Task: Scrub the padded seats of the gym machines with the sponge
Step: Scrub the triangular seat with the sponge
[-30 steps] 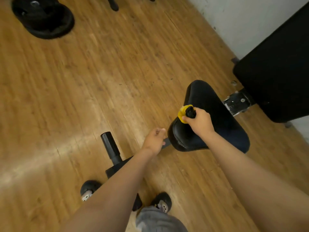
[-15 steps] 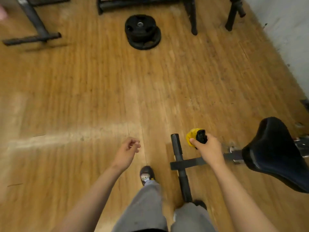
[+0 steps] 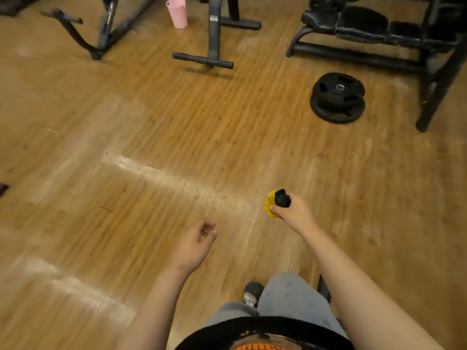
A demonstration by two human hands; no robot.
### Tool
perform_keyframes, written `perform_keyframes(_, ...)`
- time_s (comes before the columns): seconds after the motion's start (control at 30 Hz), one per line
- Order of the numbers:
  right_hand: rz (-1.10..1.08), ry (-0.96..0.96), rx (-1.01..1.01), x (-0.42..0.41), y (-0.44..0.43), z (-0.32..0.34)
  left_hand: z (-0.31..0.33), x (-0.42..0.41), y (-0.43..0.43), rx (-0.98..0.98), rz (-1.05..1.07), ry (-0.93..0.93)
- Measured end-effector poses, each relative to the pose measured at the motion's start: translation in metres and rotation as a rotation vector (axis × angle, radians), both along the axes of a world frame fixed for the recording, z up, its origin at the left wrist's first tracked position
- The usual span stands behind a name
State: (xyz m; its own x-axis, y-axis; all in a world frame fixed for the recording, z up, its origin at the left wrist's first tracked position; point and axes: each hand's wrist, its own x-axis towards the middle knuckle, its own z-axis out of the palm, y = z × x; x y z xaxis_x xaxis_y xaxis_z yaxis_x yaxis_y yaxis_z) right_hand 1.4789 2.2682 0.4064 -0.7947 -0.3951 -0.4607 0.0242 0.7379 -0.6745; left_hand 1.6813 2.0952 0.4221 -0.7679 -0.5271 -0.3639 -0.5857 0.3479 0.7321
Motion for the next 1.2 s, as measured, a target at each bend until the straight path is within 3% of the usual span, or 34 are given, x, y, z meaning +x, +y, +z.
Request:
perform_keyframes(0.27, 0.132, 0.012, 0.071, -0.066, -0.032, -0.014, 0.011, 0.013, -0.049, -0.154, 0.141, -0.084)
perform_keyframes(0.5, 0.251, -0.072, 0.208, -0.175, -0.057, -0.029, -0.028, -0.062, -0.076, 0.033, 0.284, -0.209)
perform_keyframes(0.7, 0.403, -0.071, 0.311, -0.266, -0.108, -0.020, -0.043, -0.148, -0.102, 0.081, 0.606, -0.257)
perform_keyframes(0.93, 0.457, -0.073, 0.337, -0.323, -0.198, -0.027, -0.049, -0.210, -0.163, 0.130, 0.723, -0.257)
perform_keyframes(1.2, 0.371, -0.005, 0.312, -0.410, -0.378, -0.043, -0.066, -0.278, -0.329, 0.165, 0.763, -0.200)
